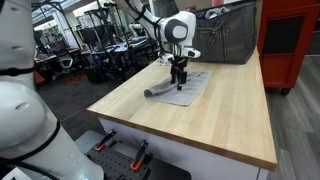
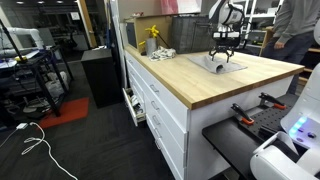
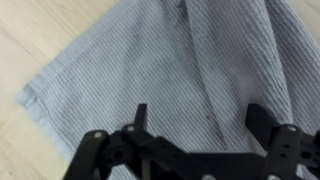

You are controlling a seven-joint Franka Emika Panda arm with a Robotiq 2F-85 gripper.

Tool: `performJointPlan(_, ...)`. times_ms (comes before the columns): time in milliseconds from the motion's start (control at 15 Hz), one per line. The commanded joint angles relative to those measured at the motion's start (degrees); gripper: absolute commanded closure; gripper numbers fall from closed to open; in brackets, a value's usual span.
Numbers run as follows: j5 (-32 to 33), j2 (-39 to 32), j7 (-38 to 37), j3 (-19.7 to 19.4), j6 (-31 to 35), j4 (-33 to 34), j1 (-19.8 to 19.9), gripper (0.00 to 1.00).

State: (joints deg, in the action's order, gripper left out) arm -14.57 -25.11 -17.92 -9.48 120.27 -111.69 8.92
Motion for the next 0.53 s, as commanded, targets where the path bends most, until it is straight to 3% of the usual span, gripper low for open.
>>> performJointPlan(0, -1.48, 3.19, 3.88, 1.13, 2.56, -5.10, 0.54, 0.00)
performJointPlan(267, -2.11, 4.24, 4.86, 1.74, 0.17, -6.41, 0.55, 0.05)
performJointPlan(467, -1.76, 5.34, 4.23, 1.84, -0.78, -6.92, 0.25, 0.02)
